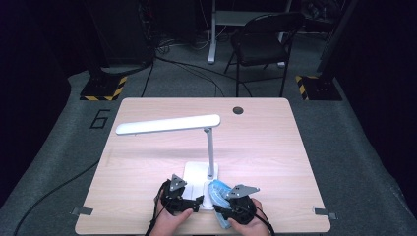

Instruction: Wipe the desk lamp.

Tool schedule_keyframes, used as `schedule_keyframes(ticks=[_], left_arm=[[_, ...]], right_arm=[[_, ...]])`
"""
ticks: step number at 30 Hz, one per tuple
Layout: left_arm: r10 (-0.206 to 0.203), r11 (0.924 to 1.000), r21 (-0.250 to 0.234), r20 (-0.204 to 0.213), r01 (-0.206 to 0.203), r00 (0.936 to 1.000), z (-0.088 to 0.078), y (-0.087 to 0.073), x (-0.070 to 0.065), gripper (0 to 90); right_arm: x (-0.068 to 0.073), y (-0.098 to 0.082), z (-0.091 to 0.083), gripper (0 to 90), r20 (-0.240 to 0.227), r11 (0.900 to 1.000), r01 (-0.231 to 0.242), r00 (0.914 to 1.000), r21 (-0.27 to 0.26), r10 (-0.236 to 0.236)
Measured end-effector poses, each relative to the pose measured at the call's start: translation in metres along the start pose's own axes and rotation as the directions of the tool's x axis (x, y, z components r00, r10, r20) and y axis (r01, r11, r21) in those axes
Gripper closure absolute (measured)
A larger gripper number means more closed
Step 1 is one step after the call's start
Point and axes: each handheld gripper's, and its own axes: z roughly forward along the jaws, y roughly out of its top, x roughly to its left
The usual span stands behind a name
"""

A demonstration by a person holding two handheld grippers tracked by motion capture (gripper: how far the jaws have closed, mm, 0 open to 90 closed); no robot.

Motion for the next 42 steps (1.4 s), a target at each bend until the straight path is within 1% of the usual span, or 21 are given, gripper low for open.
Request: schedule_keyframes(ticks=[1, 5, 7, 8, 10, 11, 13, 14, 16, 18, 19, 22, 23, 27, 29, 31, 33, 34, 35, 40, 42], left_arm=[[0.005, 1.0, -0.002, 0.0, -0.005, 1.0, 0.0, 0.0, 0.001, 0.0], [-0.007, 1.0, -0.006, -0.007, 0.007, 0.9999, 0.003, 0.002, 0.002, 0.1], [-0.004, 1.0, -0.006, -0.007, 0.004, 1.0, 0.003, 0.003, 0.003, 0.2], [-0.012, 0.9999, -0.009, -0.011, 0.012, 0.9999, 0.004, 0.004, 0.004, 0.2], [-0.013, 0.9999, -0.009, -0.014, 0.013, 0.9998, 0.004, 0.005, 0.004, 0.2], [-0.011, 0.9999, -0.01, -0.014, 0.011, 0.9998, 0.005, 0.005, 0.005, 0.4], [-0.014, 0.9998, -0.011, -0.022, 0.013, 0.9997, 0.005, 0.005, 0.005, 0.5], [-0.016, 0.9997, -0.017, -0.024, 0.016, 0.9996, 0.006, 0.005, 0.006, 0.7], [-0.015, 0.9998, -0.013, -0.027, 0.015, 0.9995, 0.005, 0.006, 0.006, 0.7], [-0.027, 0.9995, -0.016, -0.032, 0.027, 0.9991, 0.006, 0.006, 0.006, 0.7], [-0.027, 0.9995, -0.016, -0.032, 0.026, 0.9991, 0.006, 0.006, 0.006, 0.7], [-0.027, 0.9995, -0.016, -0.032, 0.027, 0.9991, 0.006, 0.006, 0.006, 0.7], [-0.027, 0.9995, -0.016, -0.032, 0.026, 0.9991, 0.006, 0.006, 0.006, 0.7], [-0.02, 0.9997, -0.015, -0.03, 0.02, 0.9993, 0.006, 0.006, 0.006, 0.7], [-0.028, 0.9995, -0.017, -0.032, 0.028, 0.9991, 0.006, 0.006, 0.006, 0.7], [-0.027, 0.9995, -0.017, -0.032, 0.027, 0.9991, 0.006, 0.006, 0.006, 0.7], [-0.029, 0.9995, -0.017, -0.031, 0.028, 0.9991, 0.006, 0.006, 0.006, 0.7], [-0.021, 0.9997, -0.013, -0.027, 0.02, 0.9994, 0.006, 0.006, 0.006, 0.7], [-0.029, 0.9995, -0.014, -0.029, 0.028, 0.9992, 0.006, 0.006, 0.006, 0.7], [-0.03, 0.9995, -0.014, -0.028, 0.03, 0.9991, 0.006, 0.006, 0.006, 0.6], [-0.031, 0.9994, -0.014, -0.029, 0.031, 0.9991, 0.006, 0.006, 0.006, 0.7]], right_arm=[[0.0, 0.0, 0.0, 67.3, 0.0, 1.0, 0.0, 1.0, 0.0, 0.0], [-0.002, 0.002, 0.002, 67.4, -0.004, 0.999, -0.031, 0.9995, -0.01, 0.03], [-0.004, 0.002, 0.003, 67.3, -0.006, 1.0, -0.024, 0.9997, -0.011, 0.024], [-0.005, 0.003, 0.004, 67.4, -0.006, 0.999, -0.04, 0.9992, -0.014, 0.04], [-0.006, 0.004, 0.004, 67.4, -0.008, 0.999, -0.035, 0.9994, -0.013, 0.034], [-0.007, 0.005, 0.005, 67.4, -0.008, 0.999, -0.051, 0.9987, -0.011, 0.051], [-0.007, 0.006, 0.006, 67.4, -0.005, 0.999, -0.048, 0.9988, -0.013, 0.048], [-0.009, 0.007, 0.006, 67.4, -0.005, 0.999, -0.033, 0.9994, -0.014, 0.033], [-0.009, 0.007, 0.007, 67.4, -0.003, 0.999, -0.047, 0.9989, -0.016, 0.047], [-0.011, 0.008, 0.008, 67.4, -0.005, 0.999, -0.034, 0.9994, -0.016, 0.034], [-0.011, 0.009, 0.008, 67.4, -0.006, 0.999, -0.046, 0.9989, -0.015, 0.046], [-0.014, 0.01, 0.009, 67.4, -0.006, 0.999, -0.037, 0.9993, -0.019, 0.037], [-0.017, 0.012, 0.01, 67.4, 0.003, 0.998, -0.05, 0.9987, -0.029, 0.05], [-0.02, 0.016, 0.013, 67.4, 0.013, 0.997, -0.065, 0.9978, -0.029, 0.066], [-0.022, 0.017, 0.013, 67.4, 0.01, 0.998, -0.053, 0.9985, -0.026, 0.054], [-0.025, 0.02, 0.015, 67.3, 0.024, 0.998, -0.064, 0.9976, -0.023, 0.064], [-0.028, 0.023, 0.017, 67.3, 0.024, 0.998, -0.06, 0.9979, -0.026, 0.06], [-0.029, 0.023, 0.018, 67.3, 0.022, 0.997, -0.072, 0.9971, -0.028, 0.073], [-0.031, 0.025, 0.018, 67.3, 0.019, 0.998, -0.06, 0.998, -0.024, 0.06], [-0.036, 0.027, 0.019, 67.2, 0.008, 0.998, -0.063, 0.998, -0.018, 0.063], [-0.036, 0.027, 0.019, 67.1, 0.005, 0.997, -0.079, 0.9969, -0.018, 0.079]])
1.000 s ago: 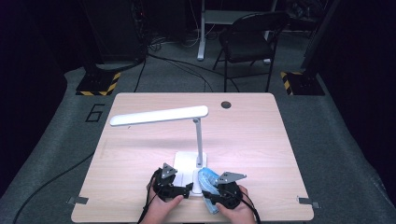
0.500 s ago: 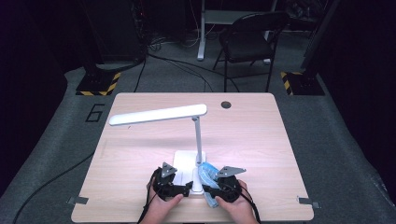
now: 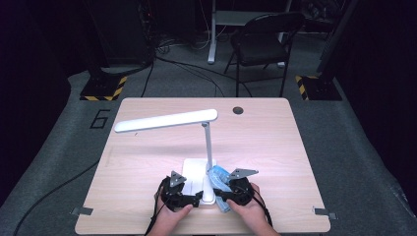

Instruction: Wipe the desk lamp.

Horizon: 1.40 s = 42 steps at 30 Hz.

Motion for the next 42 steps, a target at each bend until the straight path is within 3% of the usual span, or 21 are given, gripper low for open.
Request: schedule_keyframes(ticks=[1, 4, 7, 15, 19, 26, 37, 42], left_arm=[[0.0, 1.0, 0.0, 0.0, 0.0, 1.0, 0.0, 0.0, 0.0, 0.7], [-0.001, 1.0, 0.0, 0.002, 0.001, 1.0, 0.0, 0.0, 0.0, 0.7], [0.001, 1.0, 0.001, 0.003, -0.001, 1.0, 0.0, 0.0, 0.001, 0.7], [0.0, 1.0, -0.001, 0.006, 0.0, 1.0, 0.0, 0.0, 0.001, 1.0], [0.0, 1.0, -0.001, 0.006, 0.0, 1.0, 0.0, 0.0, 0.001, 1.0], [-0.001, 1.0, -0.001, 0.006, 0.001, 1.0, 0.0, 0.0, 0.001, 1.0], [-0.001, 1.0, -0.001, 0.006, 0.001, 1.0, 0.0, 0.0, 0.001, 1.0], [-0.001, 1.0, -0.002, 0.006, 0.001, 1.0, 0.0, 0.0, 0.001, 1.0]], right_arm=[[-0.002, 0.001, 0.0, 67.0, 0.006, 1.0, 0.023, 0.9997, -0.007, -0.023], [-0.004, 0.0, -0.002, 66.8, 0.014, 1.0, 0.024, 0.9996, -0.005, -0.024], [-0.007, 0.0, -0.005, 66.6, 0.011, 1.0, 0.003, 0.9999, -0.017, -0.003], [-0.021, -0.002, -0.024, 66.5, 0.069, 0.997, -0.026, 0.9971, -0.069, 0.031], [-0.025, -0.001, -0.032, 66.4, 0.102, 0.997, -0.016, 0.9945, -0.077, 0.024], [-0.033, -0.002, -0.042, 66.1, 0.109, 0.996, -0.011, 0.9938, -0.09, 0.02], [-0.05, -0.009, -0.058, 64.2, 0.169, 0.995, -0.006, 0.9853, -0.097, 0.023], [-0.056, -0.012, -0.066, 64.0, 0.183, 0.993, -0.033, 0.9818, -0.112, 0.053]])
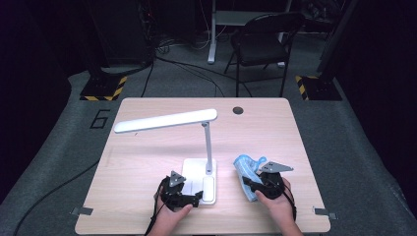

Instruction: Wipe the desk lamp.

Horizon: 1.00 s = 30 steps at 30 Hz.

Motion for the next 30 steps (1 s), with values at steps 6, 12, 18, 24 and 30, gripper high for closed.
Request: schedule_keyframes(ticks=[6, 12, 18, 24, 30], left_arm=[[0.0, 1.0, 0.0, 0.0, 0.0, 1.0, 0.0, 0.0, 0.0, 1.0], [0.0, 1.0, -0.001, 0.001, 0.0, 1.0, 0.0, 0.0, 0.0, 1.3], [0.001, 1.0, 0.0, 0.002, -0.001, 1.0, 0.0, 0.0, 0.001, 1.3], [0.007, 1.0, 0.002, 0.01, -0.007, 0.9999, -0.001, 0.0, 0.002, 1.3], [0.019, 0.9998, 0.008, 0.014, -0.019, 0.9997, -0.002, 0.0, 0.003, 1.6]], right_arm=[[-0.009, -0.002, -0.007, 63.8, 0.022, 1.0, 0.0, 0.9998, -0.001, 0.0], [-0.02, -0.009, -0.013, 63.0, 0.098, 1.0, -0.003, 0.9952, 0.0, 0.003], [-0.031, -0.019, -0.011, 61.3, 0.141, 0.999, -0.03, 0.9897, 0.022, 0.026], [-0.035, -0.023, -0.012, 57.7, 0.169, 0.999, -0.048, 0.9845, 0.014, 0.045], [-0.034, -0.022, -0.015, 48.1, 0.189, 0.999, -0.044, 0.9809, -0.008, 0.045]])
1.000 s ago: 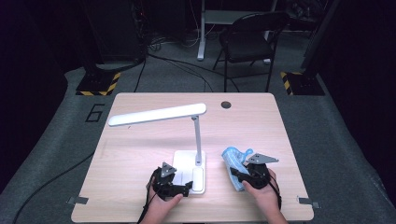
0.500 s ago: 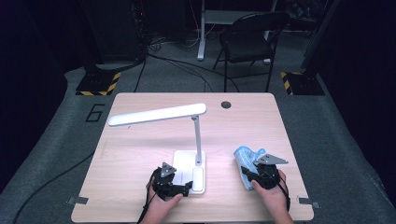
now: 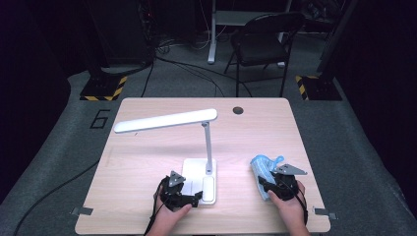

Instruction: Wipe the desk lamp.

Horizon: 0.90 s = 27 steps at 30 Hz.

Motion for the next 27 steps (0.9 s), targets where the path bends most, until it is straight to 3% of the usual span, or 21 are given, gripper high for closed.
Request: schedule_keyframes(ticks=[6, 12, 15, 19, 22, 25, 26, 27], left_arm=[[0.01, 0.9999, 0.01, 0.011, -0.01, 0.9999, -0.003, -0.001, 0.001, 3.6], [-0.003, 0.9997, 0.024, 0.015, 0.002, 0.9999, -0.008, -0.002, 0.0, 7.5], [-0.006, 0.9997, 0.022, 0.019, 0.006, 0.9998, -0.009, -0.002, -0.001, 9.6], [0.005, 0.9996, 0.028, 0.055, -0.006, 0.9985, -0.009, -0.003, -0.009, 15.7], [0.01, 0.9995, 0.028, 0.072, -0.012, 0.9974, -0.007, -0.003, -0.014, 15.8], [0.05, 0.998, 0.035, 0.096, -0.053, 0.9942, -0.006, -0.002, -0.016, 16.3], [0.034, 0.9986, 0.037, 0.097, -0.037, 0.9947, -0.005, -0.002, -0.019, 16.5], [0.045, 0.9981, 0.036, 0.104, -0.049, 0.9936, -0.005, -0.001, -0.019, 17.1]], right_arm=[[0.005, 0.009, -0.01, 39.9, 0.014, 0.998, 0.004, 0.9999, -0.061, -0.003], [0.019, 0.017, -0.019, 39.1, 0.029, 0.993, 0.031, 0.9992, -0.113, -0.028], [0.031, 0.021, -0.021, 39.4, 0.006, 0.99, 0.055, 0.9985, -0.126, -0.055], [0.048, 0.022, -0.016, 39.6, -0.042, 0.989, 0.087, 0.9948, -0.12, -0.092], [0.053, 0.022, -0.012, 39.5, -0.066, 0.99, 0.082, 0.9938, -0.112, -0.09], [0.061, 0.02, -0.005, 39.6, -0.091, 0.992, 0.082, 0.9917, -0.098, -0.091], [0.062, 0.02, -0.003, 39.6, -0.093, 0.991, 0.089, 0.9908, -0.096, -0.098], [0.064, 0.02, -0.001, 39.5, -0.097, 0.991, 0.095, 0.9898, -0.09, -0.104]])
